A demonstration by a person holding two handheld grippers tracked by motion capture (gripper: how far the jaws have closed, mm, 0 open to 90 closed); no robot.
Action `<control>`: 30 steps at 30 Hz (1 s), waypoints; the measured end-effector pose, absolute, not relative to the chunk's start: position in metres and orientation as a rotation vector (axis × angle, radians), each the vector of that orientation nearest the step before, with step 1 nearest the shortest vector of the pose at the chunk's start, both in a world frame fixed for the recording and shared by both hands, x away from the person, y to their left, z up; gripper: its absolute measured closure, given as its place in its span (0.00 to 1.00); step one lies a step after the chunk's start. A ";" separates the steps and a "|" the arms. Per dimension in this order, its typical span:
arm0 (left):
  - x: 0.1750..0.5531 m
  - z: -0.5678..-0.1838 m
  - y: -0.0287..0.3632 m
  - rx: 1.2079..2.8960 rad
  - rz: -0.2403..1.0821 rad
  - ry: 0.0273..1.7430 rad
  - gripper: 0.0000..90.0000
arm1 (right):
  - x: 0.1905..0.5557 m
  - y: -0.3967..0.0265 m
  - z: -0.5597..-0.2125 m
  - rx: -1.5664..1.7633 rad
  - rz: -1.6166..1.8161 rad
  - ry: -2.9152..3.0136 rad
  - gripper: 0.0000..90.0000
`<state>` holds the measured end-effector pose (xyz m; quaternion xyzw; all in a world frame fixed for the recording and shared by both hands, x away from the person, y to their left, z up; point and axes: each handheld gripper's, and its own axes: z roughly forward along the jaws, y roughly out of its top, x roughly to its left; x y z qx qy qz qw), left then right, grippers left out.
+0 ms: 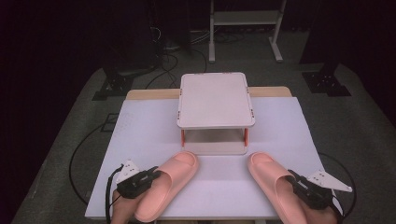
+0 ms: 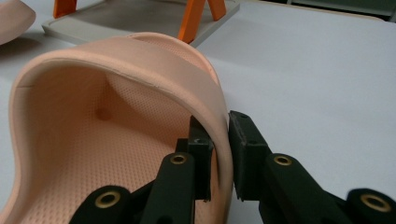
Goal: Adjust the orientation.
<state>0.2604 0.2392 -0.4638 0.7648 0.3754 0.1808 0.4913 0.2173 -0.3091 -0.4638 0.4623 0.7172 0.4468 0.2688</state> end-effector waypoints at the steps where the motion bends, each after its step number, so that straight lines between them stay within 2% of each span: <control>1: 0.260 -0.463 0.240 1.842 0.428 0.910 0.87 | 0.217 -0.310 -0.463 1.249 1.210 1.931 0.88; 9: 0.258 -0.462 0.243 1.823 0.414 0.898 0.92 | 0.213 -0.308 -0.458 1.241 1.239 1.918 0.88; 30: 0.243 -0.440 0.254 1.701 0.379 0.854 0.92 | 0.205 -0.305 -0.439 1.219 1.316 1.900 0.88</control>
